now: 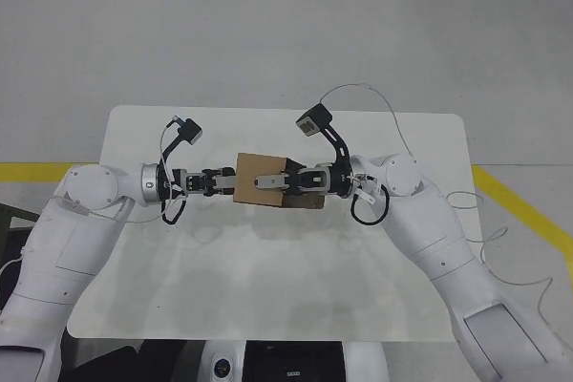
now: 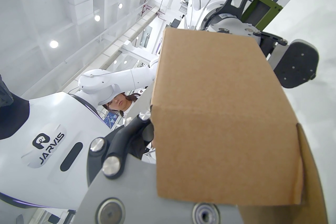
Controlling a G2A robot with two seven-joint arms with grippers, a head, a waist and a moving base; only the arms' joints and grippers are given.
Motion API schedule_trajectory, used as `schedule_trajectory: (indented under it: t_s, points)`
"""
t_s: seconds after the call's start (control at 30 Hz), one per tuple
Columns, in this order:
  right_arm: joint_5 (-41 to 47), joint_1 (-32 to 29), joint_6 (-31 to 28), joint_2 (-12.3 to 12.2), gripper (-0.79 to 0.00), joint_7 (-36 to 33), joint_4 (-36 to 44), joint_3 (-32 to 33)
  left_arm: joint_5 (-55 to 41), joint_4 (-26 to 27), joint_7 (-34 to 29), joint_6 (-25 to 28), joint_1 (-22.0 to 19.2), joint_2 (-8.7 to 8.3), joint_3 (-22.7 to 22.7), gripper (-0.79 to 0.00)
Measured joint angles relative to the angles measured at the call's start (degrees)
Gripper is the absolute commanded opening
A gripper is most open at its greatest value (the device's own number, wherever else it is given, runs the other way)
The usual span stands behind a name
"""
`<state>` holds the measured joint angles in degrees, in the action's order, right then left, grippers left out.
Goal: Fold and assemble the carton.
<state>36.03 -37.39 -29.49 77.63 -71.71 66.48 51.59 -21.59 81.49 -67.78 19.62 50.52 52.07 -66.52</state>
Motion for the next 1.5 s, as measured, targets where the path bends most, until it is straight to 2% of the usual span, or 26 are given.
schedule_trajectory:
  t_s: [0.6, 0.8, 1.0, 1.2, 1.33, 1.5]
  points:
    - [-0.5, -0.2, 0.3, 0.3, -0.785, -0.4, 0.0, 0.5, 0.7, 1.2, -0.4, -0.5, -0.5, 0.27, 0.4, 0.0]
    - [-2.8, 0.1, 1.6, 0.1, -0.785, 0.0, -0.9, 1.0, 3.1, 1.0, 1.0, -0.1, -0.3, -0.1, -1.4, 0.0]
    - [-8.8, 0.4, 5.7, -0.7, -0.785, 1.2, -3.0, 2.0, 6.1, 0.5, 2.7, 0.7, 0.6, -0.78, -4.3, 0.0]
    - [-14.5, 0.8, 11.8, -1.4, -0.785, 1.5, -4.6, 2.1, 11.9, 1.6, 5.1, 5.0, 1.9, -1.46, -6.8, 0.0]
    - [-14.4, 0.6, 15.2, -1.3, -0.785, 1.0, -6.4, 1.3, 21.6, 4.6, 10.3, 11.7, 4.4, -1.91, -8.2, 0.0]
    - [-15.4, 0.7, 17.9, -0.9, -0.785, 1.7, -8.6, -0.1, 32.0, 8.4, 17.6, 16.4, 7.9, -2.17, -9.4, 0.0]
